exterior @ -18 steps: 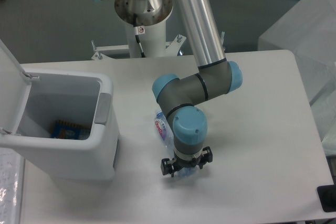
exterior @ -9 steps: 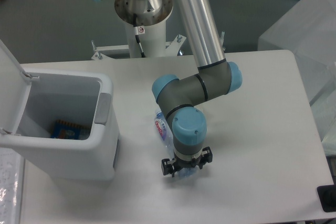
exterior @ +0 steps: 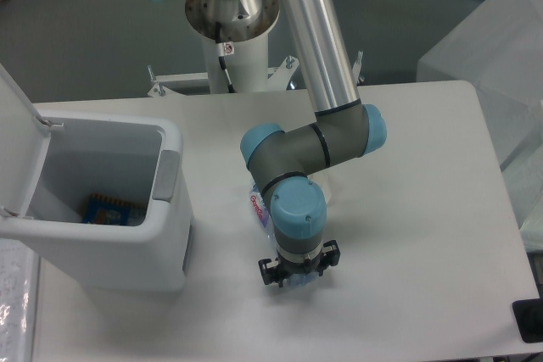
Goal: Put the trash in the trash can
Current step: 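Close the gripper around the bottle's middle and hold it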
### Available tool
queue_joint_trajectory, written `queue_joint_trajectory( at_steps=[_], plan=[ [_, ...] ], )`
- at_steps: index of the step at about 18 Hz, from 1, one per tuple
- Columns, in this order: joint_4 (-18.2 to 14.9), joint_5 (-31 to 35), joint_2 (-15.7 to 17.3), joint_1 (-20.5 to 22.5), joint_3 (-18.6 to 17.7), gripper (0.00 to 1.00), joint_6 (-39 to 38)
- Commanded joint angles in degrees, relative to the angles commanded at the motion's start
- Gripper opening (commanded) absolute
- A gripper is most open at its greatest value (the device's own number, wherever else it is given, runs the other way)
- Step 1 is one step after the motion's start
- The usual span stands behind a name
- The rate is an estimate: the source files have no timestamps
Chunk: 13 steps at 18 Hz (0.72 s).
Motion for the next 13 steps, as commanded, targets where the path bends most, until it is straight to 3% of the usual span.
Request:
queue_joint_trajectory(
  at_steps=[7, 13],
  plan=[
    [0.0, 0.1, 0.2, 0.0, -0.3, 0.67, 0.0],
    [0.0, 0.0, 0.3, 0.0, -0.3, 0.67, 0.1]
  ],
)
